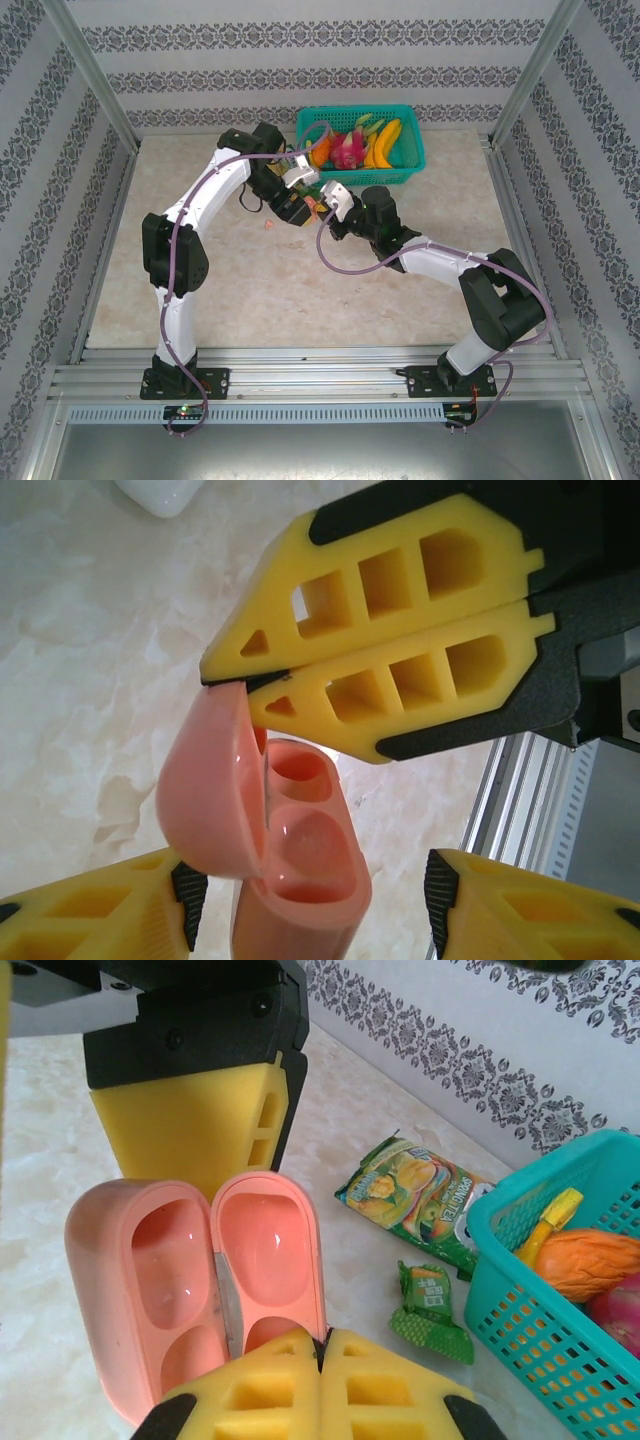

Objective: Insert the wireless bluetooth earbuds into the charging case

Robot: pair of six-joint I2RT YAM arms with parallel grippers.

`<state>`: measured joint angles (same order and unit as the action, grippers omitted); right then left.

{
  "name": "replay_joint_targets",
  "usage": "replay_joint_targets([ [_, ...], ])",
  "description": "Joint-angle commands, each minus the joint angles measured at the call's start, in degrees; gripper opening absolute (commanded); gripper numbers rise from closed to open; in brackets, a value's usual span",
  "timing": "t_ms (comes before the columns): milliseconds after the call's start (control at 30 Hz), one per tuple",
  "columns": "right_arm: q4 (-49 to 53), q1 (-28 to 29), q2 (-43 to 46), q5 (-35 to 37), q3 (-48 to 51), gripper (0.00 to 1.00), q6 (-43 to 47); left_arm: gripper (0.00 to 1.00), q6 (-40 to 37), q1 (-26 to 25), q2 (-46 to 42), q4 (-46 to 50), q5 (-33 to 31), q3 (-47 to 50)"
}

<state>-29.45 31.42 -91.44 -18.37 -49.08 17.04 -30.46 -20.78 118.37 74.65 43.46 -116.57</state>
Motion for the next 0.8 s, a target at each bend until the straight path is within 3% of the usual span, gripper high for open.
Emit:
replay_joint_targets([
  [0,-0.2,1.1,1.7,1.4,0.6,0.00,2.8,0.61,-1.6,-0.8,0.7,2.7,0.2,0.4],
  [767,-1.4,3.5,4.4,9.7,2.0,0.00,12.0,0.55,-1.4,-1.4,1.6,2.5,-1.9,1.4],
])
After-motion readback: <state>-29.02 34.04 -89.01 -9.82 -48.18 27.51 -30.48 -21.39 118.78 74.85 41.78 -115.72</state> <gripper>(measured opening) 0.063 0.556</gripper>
